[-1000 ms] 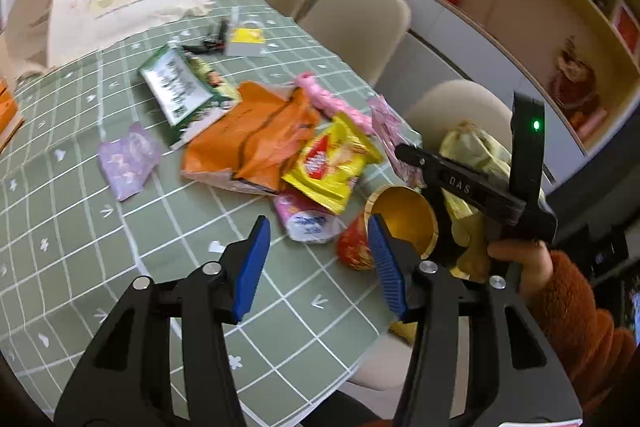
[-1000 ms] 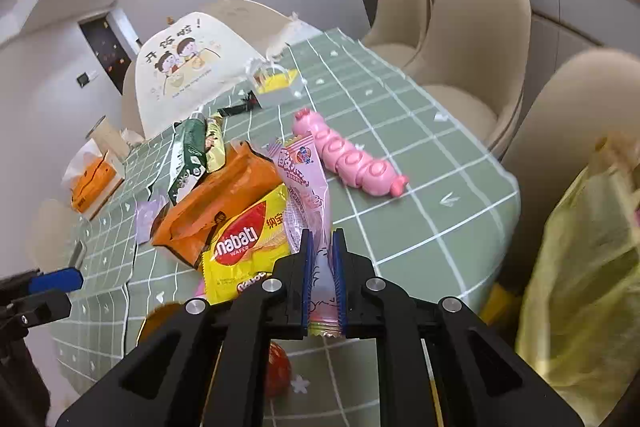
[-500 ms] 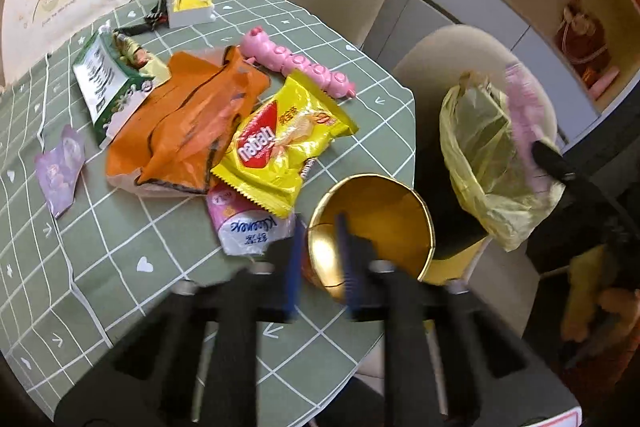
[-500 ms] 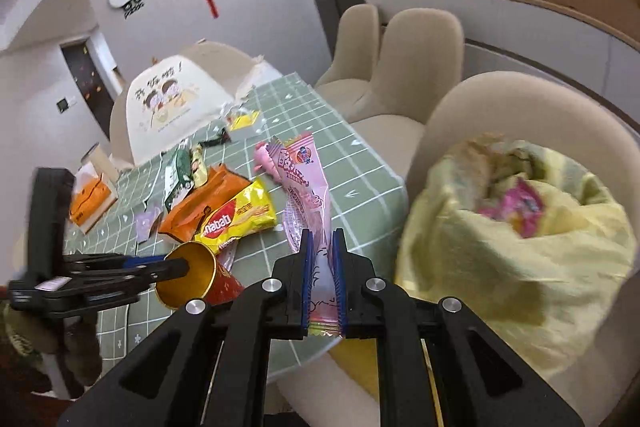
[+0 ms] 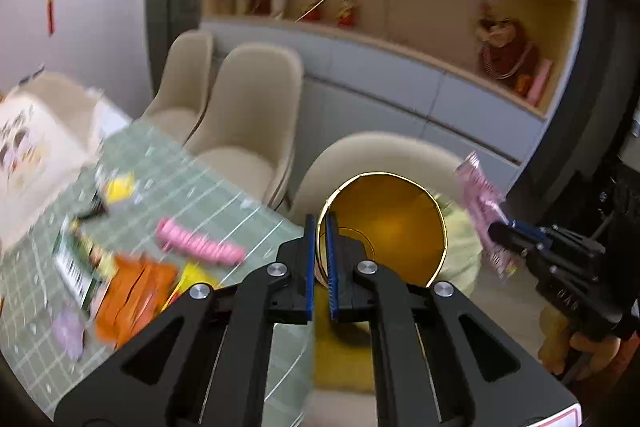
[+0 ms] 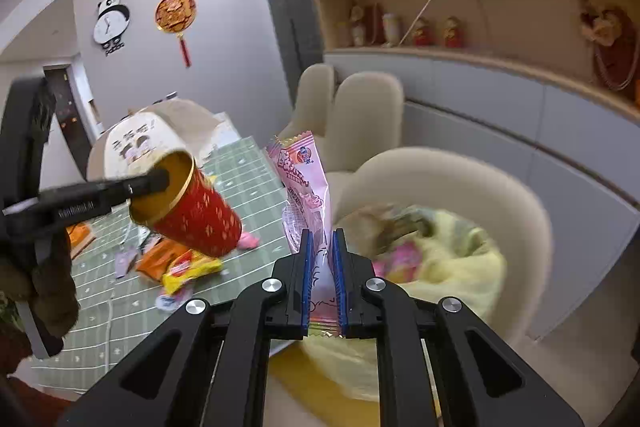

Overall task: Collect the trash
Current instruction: 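Carry both items over the trash bag and open the left gripper to drop the cup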

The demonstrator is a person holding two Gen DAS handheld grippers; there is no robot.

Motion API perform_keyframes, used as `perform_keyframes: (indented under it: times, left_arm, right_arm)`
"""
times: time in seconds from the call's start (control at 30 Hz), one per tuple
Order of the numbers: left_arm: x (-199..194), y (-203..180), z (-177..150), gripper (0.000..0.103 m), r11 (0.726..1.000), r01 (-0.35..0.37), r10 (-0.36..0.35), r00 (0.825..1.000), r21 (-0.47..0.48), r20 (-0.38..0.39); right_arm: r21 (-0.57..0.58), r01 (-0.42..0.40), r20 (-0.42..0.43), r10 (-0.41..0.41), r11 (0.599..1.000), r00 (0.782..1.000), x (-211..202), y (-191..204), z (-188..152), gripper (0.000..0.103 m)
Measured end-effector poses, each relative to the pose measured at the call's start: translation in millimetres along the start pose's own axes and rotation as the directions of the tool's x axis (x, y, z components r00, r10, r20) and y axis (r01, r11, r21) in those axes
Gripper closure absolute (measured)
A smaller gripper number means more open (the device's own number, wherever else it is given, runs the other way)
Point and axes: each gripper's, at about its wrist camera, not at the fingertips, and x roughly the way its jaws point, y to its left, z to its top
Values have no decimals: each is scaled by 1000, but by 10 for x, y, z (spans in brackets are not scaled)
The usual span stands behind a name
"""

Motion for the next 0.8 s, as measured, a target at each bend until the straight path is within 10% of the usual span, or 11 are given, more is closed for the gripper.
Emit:
perform_keyframes:
  times: [0.23, 0.47, 0.63, 0.8]
  left_arm:
    - [367, -441, 240, 98, 993, 119, -119, 993, 17, -13]
    - [1332, -790, 373, 98, 978, 206, -210, 958, -39, -193]
    - [2053, -943, 119, 98, 979, 181, -205, 887, -97, -415]
    - [2245, -1177, -46, 98, 979, 203, -189, 864, -22, -467]
  right_arm:
    - [23, 84, 35, -85, 996, 996, -238, -540, 50, 92]
    - [78, 139, 19, -141, 987, 990, -220, -1084, 24, 92]
    - [139, 156, -9, -156, 978, 988, -104, -1417, -59, 92]
    - [174, 157, -35, -153, 972, 988, 49, -1593, -119, 92]
